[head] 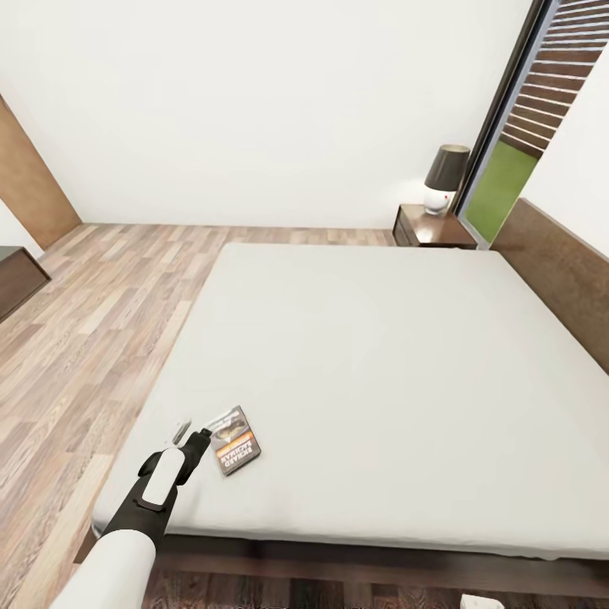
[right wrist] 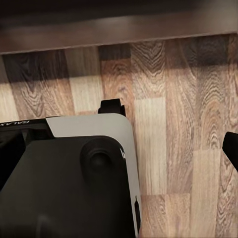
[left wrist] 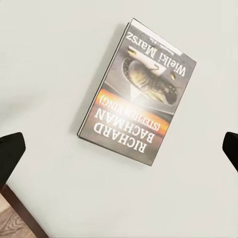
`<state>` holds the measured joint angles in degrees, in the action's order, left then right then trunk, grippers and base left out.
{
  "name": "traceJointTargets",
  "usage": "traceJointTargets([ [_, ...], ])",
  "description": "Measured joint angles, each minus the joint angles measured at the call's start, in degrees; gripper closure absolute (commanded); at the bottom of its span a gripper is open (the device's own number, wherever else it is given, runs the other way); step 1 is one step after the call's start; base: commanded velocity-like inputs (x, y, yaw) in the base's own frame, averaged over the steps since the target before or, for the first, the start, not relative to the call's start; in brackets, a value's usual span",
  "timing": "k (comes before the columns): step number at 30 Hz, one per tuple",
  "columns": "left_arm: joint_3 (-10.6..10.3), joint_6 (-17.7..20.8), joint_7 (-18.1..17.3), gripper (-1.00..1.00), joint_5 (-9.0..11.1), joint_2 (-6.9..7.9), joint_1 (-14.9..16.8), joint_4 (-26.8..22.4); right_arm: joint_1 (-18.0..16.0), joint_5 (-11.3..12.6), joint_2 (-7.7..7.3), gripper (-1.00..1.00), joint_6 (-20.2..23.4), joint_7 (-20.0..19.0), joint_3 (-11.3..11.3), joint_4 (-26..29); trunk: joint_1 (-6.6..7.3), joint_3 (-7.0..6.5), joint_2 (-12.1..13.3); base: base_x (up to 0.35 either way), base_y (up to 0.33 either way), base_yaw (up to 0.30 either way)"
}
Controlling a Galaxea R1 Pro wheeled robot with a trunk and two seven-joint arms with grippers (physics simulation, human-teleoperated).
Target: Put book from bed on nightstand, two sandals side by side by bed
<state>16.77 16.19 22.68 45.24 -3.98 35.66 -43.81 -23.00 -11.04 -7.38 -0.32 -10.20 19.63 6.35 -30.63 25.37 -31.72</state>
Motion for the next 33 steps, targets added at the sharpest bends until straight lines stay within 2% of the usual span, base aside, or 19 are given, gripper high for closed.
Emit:
traceJointTargets([
  [7, 0.1, 0.0, 0.1, -1.0, 0.0, 0.13, 0.0, -0.6, 0.0, 0.0, 0.0, -1.0, 0.0, 0.0, 0.0, 0.0, 0.0, 0.63, 0.0, 0.0, 0.0, 0.0],
  [13, 0.2, 0.1, 0.4, -1.0, 0.2, -0.05, 0.0, -7.3, 0.0, 0.0, 0.0, -1.0, 0.0, 0.0, 0.0, 0.0, 0.0, 1.17, 0.0, 0.0, 0.0, 0.0],
  [17, 0.2, 0.2, 0.4, -1.0, 1.3, -0.27, 0.0, -9.6, 0.0, 0.0, 0.0, -1.0, 0.0, 0.0, 0.0, 0.0, 0.0, 1.53, 0.0, 0.0, 0.0, 0.0],
  [21, 0.1, 0.2, 0.1, -1.0, 2.8, -0.79, 0.0, -10.1, 0.0, 0.0, 0.0, -1.0, -0.1, 0.0, 0.0, 0.0, 0.0, 1.89, 0.0, 0.0, 0.0, 0.0],
  [33, 0.0, 0.2, 0.0, -1.0, 3.3, -1.22, 0.0, -9.9, 0.0, 0.0, 0.0, -1.0, 0.0, 0.0, 0.0, 0.0, 0.02, 2.78, 0.0, 0.051, -0.044, 0.0],
])
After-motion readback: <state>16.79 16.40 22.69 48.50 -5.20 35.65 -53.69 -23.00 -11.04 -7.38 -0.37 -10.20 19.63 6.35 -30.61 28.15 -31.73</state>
